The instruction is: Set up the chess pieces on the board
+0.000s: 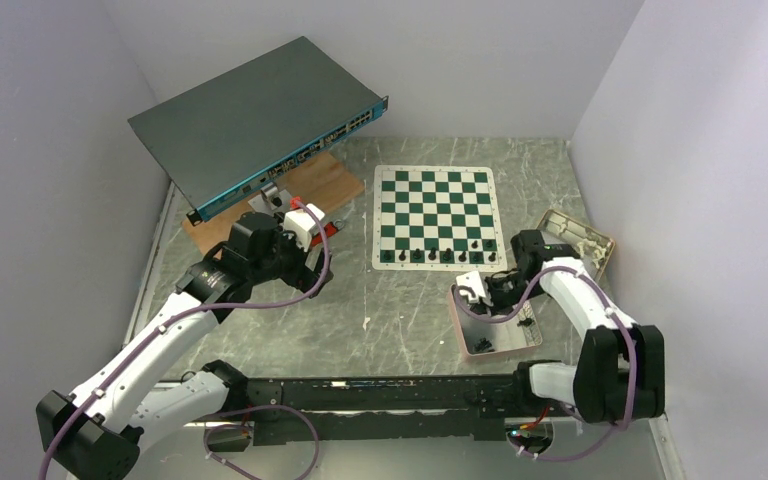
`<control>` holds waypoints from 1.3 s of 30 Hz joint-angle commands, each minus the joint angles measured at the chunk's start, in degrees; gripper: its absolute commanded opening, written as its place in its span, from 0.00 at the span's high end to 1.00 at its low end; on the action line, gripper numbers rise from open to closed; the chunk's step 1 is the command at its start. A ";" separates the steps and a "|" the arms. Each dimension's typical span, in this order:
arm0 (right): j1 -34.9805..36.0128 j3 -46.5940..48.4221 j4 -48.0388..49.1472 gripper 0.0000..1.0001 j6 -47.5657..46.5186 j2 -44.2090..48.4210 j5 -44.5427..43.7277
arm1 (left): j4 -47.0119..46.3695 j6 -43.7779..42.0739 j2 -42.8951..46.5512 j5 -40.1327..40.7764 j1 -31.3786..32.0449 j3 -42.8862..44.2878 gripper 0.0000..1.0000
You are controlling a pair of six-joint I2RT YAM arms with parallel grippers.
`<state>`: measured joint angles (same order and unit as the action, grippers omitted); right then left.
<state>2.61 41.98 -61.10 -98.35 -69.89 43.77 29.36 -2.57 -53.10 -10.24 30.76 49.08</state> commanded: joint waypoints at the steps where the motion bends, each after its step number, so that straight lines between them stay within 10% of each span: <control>1: 4.64 -1.08 2.85 0.94 -3.24 -2.76 0.31 | -2.46 -1.01 0.46 -0.33 -0.27 -0.04 0.01; 23: 23.07 3.55 10.52 0.96 11.32 -9.20 6.23 | -2.30 -1.20 0.54 -0.27 -0.35 -0.09 0.01; 39: 14.11 3.08 -7.26 0.75 -5.54 -0.38 -3.55 | -2.28 -1.39 -0.78 0.11 -0.36 0.07 0.01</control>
<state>20.01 45.76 -62.19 -95.35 -71.40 41.80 29.34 -3.01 -54.17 -10.17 30.70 49.08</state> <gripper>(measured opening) 0.221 0.989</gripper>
